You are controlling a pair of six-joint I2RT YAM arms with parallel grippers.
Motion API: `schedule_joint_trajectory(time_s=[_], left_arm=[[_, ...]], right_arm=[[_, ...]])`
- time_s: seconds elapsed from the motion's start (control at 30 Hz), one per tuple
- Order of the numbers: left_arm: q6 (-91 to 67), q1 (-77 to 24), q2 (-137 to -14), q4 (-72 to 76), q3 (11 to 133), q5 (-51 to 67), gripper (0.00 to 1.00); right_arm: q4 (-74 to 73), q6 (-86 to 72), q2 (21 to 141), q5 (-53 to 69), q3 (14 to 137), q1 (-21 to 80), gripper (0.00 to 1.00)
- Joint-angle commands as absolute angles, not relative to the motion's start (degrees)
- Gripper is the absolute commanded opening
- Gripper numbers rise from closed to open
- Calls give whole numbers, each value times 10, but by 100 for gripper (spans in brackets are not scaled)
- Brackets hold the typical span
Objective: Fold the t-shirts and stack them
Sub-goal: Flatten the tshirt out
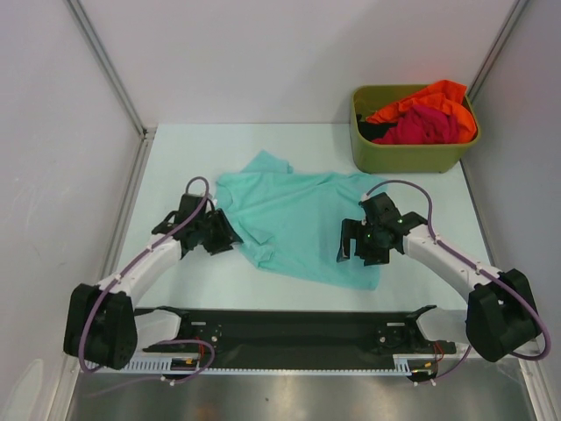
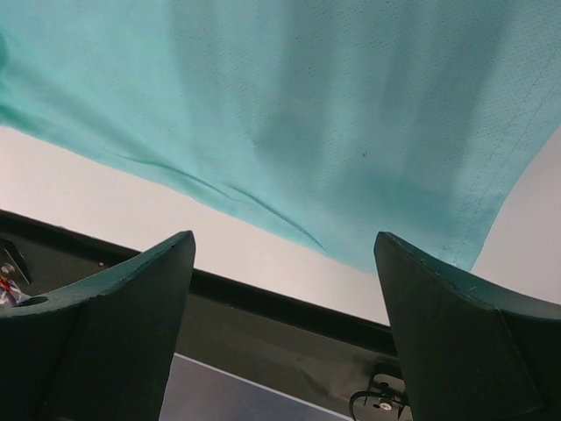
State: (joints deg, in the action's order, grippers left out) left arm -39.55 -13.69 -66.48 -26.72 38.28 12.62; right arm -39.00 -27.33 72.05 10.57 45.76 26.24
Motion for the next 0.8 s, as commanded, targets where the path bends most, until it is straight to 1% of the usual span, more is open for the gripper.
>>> schedule_joint_trajectory(time_s=[0.0,0.1,0.13,0.23,0.37,0.47,0.57,0.77], left_arm=[[-450,-177,-693,-147,402,219,47],[-495,-213,-727,-167,423,180,50],[-518,-217,-727,-169,424,144,50],[-564,-225,-718,-184,410,91,50],[-566,-225,-735,-188,424,62,47],[-571,-226,-771,-166,431,78,47],[-578,-228,-806,-169,445,87,43],[-579,-231,-831,-163,439,83,41]], right_arm=[[-383,-272,713,111,456,260,90],[-381,-274,713,113,452,261,90],[-382,-275,711,113,452,260,89],[-387,-277,697,108,450,260,90],[-395,-278,685,99,447,260,90],[-396,-281,679,95,444,259,90],[-398,-285,672,95,438,258,90],[-396,-293,658,96,435,254,90]])
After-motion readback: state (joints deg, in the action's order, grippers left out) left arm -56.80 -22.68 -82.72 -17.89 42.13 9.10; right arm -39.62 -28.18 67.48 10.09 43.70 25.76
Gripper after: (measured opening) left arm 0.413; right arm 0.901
